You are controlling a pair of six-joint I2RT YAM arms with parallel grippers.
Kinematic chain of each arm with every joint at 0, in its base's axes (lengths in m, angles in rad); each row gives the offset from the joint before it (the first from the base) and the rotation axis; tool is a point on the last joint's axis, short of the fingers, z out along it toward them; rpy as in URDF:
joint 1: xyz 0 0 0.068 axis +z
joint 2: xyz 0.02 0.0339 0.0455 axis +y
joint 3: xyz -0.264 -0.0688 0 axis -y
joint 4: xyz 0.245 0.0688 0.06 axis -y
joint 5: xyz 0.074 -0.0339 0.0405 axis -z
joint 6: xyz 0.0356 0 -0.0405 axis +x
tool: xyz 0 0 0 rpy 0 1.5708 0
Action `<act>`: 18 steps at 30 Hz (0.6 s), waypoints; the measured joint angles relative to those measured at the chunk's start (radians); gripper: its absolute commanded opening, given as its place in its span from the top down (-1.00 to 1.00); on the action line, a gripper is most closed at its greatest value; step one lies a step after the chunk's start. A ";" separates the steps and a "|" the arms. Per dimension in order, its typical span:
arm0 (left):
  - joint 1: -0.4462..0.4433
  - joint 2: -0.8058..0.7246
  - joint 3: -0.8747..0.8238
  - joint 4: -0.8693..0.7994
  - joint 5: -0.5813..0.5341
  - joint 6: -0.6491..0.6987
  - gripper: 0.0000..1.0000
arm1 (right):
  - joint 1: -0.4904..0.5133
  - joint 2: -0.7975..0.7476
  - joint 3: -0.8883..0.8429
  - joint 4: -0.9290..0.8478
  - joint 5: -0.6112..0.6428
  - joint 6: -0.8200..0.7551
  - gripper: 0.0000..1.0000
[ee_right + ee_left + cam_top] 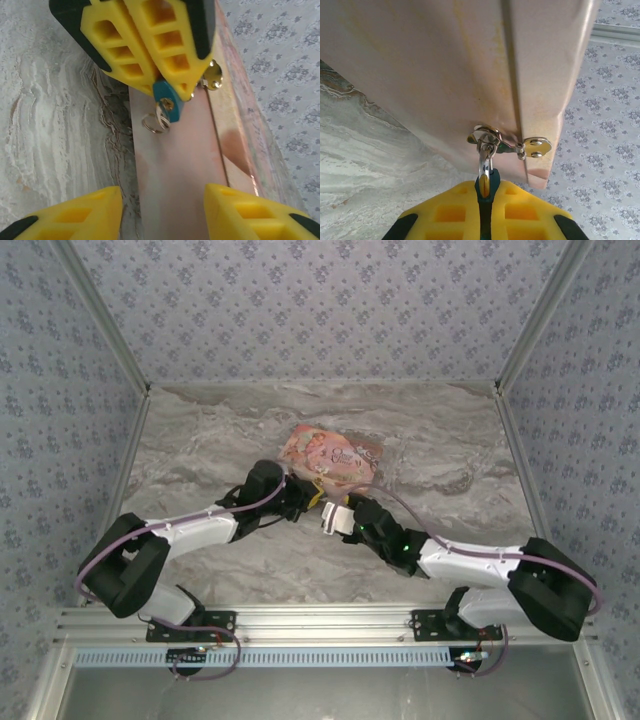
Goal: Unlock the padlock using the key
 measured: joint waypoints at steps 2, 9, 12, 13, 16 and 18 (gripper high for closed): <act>0.000 0.000 0.000 0.000 0.000 0.000 1.00 | 0.000 0.026 0.012 0.022 -0.003 0.006 0.16; 0.000 0.000 0.000 0.000 0.001 0.000 1.00 | 0.002 0.071 0.035 0.092 -0.006 0.014 0.33; 0.000 0.001 0.000 0.000 0.002 0.000 1.00 | 0.004 0.086 0.044 0.105 -0.013 0.025 0.40; -0.001 0.001 0.000 0.001 0.004 0.000 1.00 | 0.005 0.089 0.045 0.110 -0.014 0.027 0.41; -0.004 0.003 0.000 0.002 0.008 -0.002 1.00 | 0.006 0.093 0.046 0.121 -0.017 0.033 0.51; -0.004 0.006 0.000 0.008 0.010 -0.008 1.00 | 0.006 0.097 0.046 0.122 -0.019 0.040 0.54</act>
